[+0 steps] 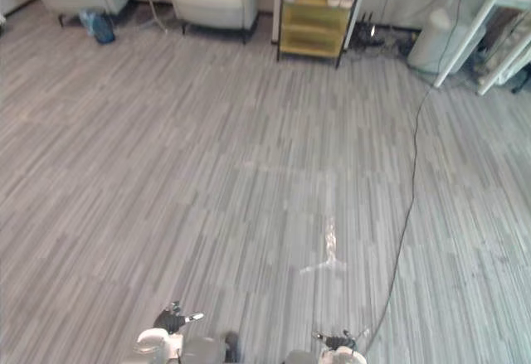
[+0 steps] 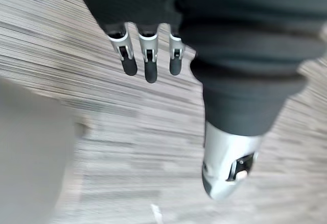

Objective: Pick up cushions and gather them together orderly.

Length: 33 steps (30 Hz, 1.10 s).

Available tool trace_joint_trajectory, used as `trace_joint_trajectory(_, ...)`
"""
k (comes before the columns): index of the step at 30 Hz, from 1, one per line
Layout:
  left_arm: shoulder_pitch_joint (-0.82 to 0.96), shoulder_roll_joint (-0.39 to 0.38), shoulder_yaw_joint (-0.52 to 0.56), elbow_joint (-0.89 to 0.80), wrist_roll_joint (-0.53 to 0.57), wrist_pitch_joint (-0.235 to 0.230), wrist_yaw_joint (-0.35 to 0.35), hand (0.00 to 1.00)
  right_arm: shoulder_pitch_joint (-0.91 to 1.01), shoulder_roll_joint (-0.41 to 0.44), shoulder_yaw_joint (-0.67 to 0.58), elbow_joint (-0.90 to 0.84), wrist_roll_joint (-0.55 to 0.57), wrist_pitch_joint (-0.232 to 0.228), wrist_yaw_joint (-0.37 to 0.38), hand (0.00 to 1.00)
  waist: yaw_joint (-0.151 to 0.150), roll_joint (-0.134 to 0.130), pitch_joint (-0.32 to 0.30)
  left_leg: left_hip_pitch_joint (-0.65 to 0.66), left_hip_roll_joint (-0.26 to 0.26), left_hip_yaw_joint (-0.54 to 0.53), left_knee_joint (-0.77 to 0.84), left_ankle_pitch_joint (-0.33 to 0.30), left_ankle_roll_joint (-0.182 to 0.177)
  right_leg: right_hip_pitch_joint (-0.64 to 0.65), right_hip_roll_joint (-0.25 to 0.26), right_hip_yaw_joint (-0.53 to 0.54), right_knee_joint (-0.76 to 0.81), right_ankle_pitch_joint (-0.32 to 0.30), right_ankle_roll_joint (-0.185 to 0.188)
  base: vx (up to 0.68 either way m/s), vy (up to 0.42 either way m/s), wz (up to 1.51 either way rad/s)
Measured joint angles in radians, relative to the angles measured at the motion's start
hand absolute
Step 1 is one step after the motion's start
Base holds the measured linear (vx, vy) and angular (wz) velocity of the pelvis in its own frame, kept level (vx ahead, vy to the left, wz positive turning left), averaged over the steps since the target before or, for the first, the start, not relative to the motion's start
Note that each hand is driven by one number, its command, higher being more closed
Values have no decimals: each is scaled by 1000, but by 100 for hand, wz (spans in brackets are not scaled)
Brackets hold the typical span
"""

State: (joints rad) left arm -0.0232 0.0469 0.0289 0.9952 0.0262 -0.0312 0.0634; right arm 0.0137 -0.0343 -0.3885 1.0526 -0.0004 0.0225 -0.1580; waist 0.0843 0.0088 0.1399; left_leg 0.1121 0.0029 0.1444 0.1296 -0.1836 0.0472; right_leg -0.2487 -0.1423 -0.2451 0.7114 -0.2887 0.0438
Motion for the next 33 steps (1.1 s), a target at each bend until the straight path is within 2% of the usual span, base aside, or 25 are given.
trace_joint_trajectory(1, -12, 5, -10, 0, 1, -3, 0, 0, -13, -5, 2, -10, 0, -5, 2, 0, -20, 9, 6, 39, 38, -20, -34, -27, -24, -66, 39, -6, -285, 85, 10, 505, -114, 34)
trace_joint_trajectory(2, -12, 8, -10, 0, 2, -3, 0, 0, -18, -5, 2, -10, 0, -3, 1, 0, -28, 6, 6, 49, 42, -22, -43, -31, -29, -71, 44, 0, -358, 124, 12, 617, -179, 36)
trace_joint_trajectory(4, -6, 17, -11, 20, 10, -3, 0, 0, -14, -7, 0, -3, 1, -2, 2, 0, -36, -23, 15, 122, 39, -40, -62, -72, -64, -94, 47, 60, -598, 278, 15, 534, -226, 26)
trace_joint_trajectory(5, 1, 18, -11, 22, 10, -3, 0, 0, -13, -8, 0, -3, 1, -2, 1, 0, -37, -26, 15, 134, 38, -49, -61, -83, -65, -95, 46, 68, -604, 286, 16, 586, -293, 40)
trace_joint_trajectory(6, 13, 18, -11, 37, 11, -2, 1, 0, 12, -22, -3, -1, 1, -1, 2, 0, -50, -29, 8, 172, 53, -82, -44, -124, -73, -101, 53, 81, -544, 393, 1, 490, -247, 35)
trace_joint_trajectory(7, 15, 12, -11, 45, 12, -1, 0, 0, 16, -33, -5, 5, 1, -1, 2, 0, -52, -15, 1, 174, 65, -97, -25, -133, -84, -113, 61, 74, -497, 409, -15, 623, -297, 38)
trace_joint_trajectory(9, 19, -12, -7, 59, 13, -2, 0, 0, 9, -49, -44, 29, 0, 0, 2, 0, -47, 51, -24, 96, 143, -146, 183, -134, -90, -103, 116, 37, -435, 321, -68, 598, -284, 17)
trace_joint_trajectory(10, 18, -18, -3, 59, 12, -1, 0, 0, 7, -50, -50, 29, 1, -1, 3, 0, -47, 65, -21, 57, 159, -161, 280, -123, -107, -84, 135, 33, -432, 307, -83, 565, -292, 2)
trace_joint_trajectory(11, 17, -30, 29, 54, 12, 0, -1, 0, 6, -53, -40, 26, 2, -2, 2, 0, -46, 78, -21, -34, 183, -180, 503, -44, -146, -47, 163, 25, -437, 271, -101, 548, -263, -10)
trace_joint_trajectory(12, 18, -35, 39, 42, 11, -1, -1, 0, 1, -53, -20, 20, 3, -2, 0, 0, -40, 85, -5, -142, 213, -177, 758, 46, -149, 23, 190, 28, -459, 241, -122, 536, -231, -13)
trace_joint_trajectory(14, 14, -33, 35, 21, 11, -2, -3, 0, -15, -46, 0, 22, 11, -1, -2, 0, -25, 77, 19, -248, 234, -146, 945, -11, -139, 129, 215, 39, -498, 212, -150, 533, -162, -25)
trace_joint_trajectory(16, 17, -22, 22, -15, 9, -6, -3, 0, -24, -34, 4, 23, 46, -2, -3, 0, -16, 61, 22, -348, 219, -87, 917, -68, -121, 223, 214, 55, -565, 209, -140, 483, -132, -21)
trace_joint_trajectory(19, 16, -35, 20, -30, 8, -8, -4, 0, -49, -22, 2, 21, 61, -6, -12, 0, 5, 66, 21, -434, 160, -15, 566, -101, -100, 310, 197, 112, -638, 196, -114, 426, 41, -44)
trace_joint_trajectory(20, 18, -38, 18, -26, 8, -8, -4, 0, -44, -22, 10, 22, 61, -9, -14, 0, 13, 73, 18, -434, 124, -21, 403, -68, -103, 328, 187, 129, -652, 185, -100, 303, 107, -43)
trace_joint_trajectory(21, 22, -37, 13, -19, 8, -8, -2, 0, -32, -22, 28, 23, 55, -18, -18, 0, 26, 82, 17, -420, 105, -24, 237, 14, -106, 354, 182, 148, -665, 166, -83, 300, 123, -52)
trace_joint_trajectory(22, 29, -33, 12, -17, 5, -9, -1, 0, -29, -21, 48, 23, 49, -18, -17, 0, 35, 84, 15, -397, 100, -21, 208, 103, -102, 369, 179, 170, -665, 147, -68, 507, 213, -42)
trace_joint_trajectory(23, 32, -21, 14, -13, -2, -11, 1, 0, -22, 1, 63, 20, 39, -19, -17, 0, 33, 64, 3, -381, 65, -14, 200, 105, -70, 382, 149, 181, -663, 120, -46, 562, 202, -17)
trace_joint_trajectory(24, 26, -6, 15, -6, -5, -7, 1, 0, -17, 3, 62, 22, 29, -18, -17, 0, 23, 40, -2, -392, 38, -9, 227, 64, -46, 379, 120, 181, -632, 84, -27, 584, 183, 4)
trace_joint_trajectory(25, 24, -3, 14, -5, -7, -7, 0, 0, -15, 2, 58, 23, 20, -17, -17, 0, 24, 36, -1, -390, 35, -2, 236, 54, -40, 376, 113, 182, -613, 78, -22, 486, 127, 2)
trace_joint_trajectory(27, 25, -3, 11, 0, -10, -7, 0, 0, -6, -10, 50, 25, -13, -11, -18, 0, 31, 34, -2, -346, 26, 12, 244, 5, -27, 337, 97, 204, -455, 56, 8, 407, 139, -14)
trace_joint_trajectory(28, 27, 2, 9, 7, -9, -4, -1, 0, -2, -10, 47, 24, -38, -10, -18, 0, 30, 32, -1, -296, 20, 25, 222, -9, -18, 282, 88, 220, -286, 47, 43, 416, 151, -18)
trace_joint_trajectory(29, 30, 14, -18, 13, -8, -1, 0, 0, 4, -7, 48, 24, -58, -7, -17, 0, 26, 26, -5, -238, 7, 33, 192, -25, -8, 190, 66, 226, -60, 48, 115, 512, 145, -12)
trace_joint_trajectory(30, 29, 18, -28, 19, -7, 0, -1, 0, 6, -7, 47, 21, -65, -7, -16, 0, 26, 23, -5, -208, -1, 34, 181, -33, -4, 156, 57, 227, 27, 44, 118, 425, 88, -5)
trace_joint_trajectory(32, 27, 21, -48, 31, -5, 1, 1, 0, 6, -13, 49, -3, -75, -6, -16, 0, 19, 21, -6, -113, -13, 33, 119, -37, -2, 80, 30, 175, 134, 10, 60, 451, 39, 9)
trace_joint_trajectory(33, 25, 19, -47, 31, -2, 1, 8, 0, 7, -9, 53, -15, -78, -7, -16, 0, 11, 22, -6, -51, -9, 23, 74, -37, -2, 39, 32, 122, 81, -8, 26, 460, -5, 20)
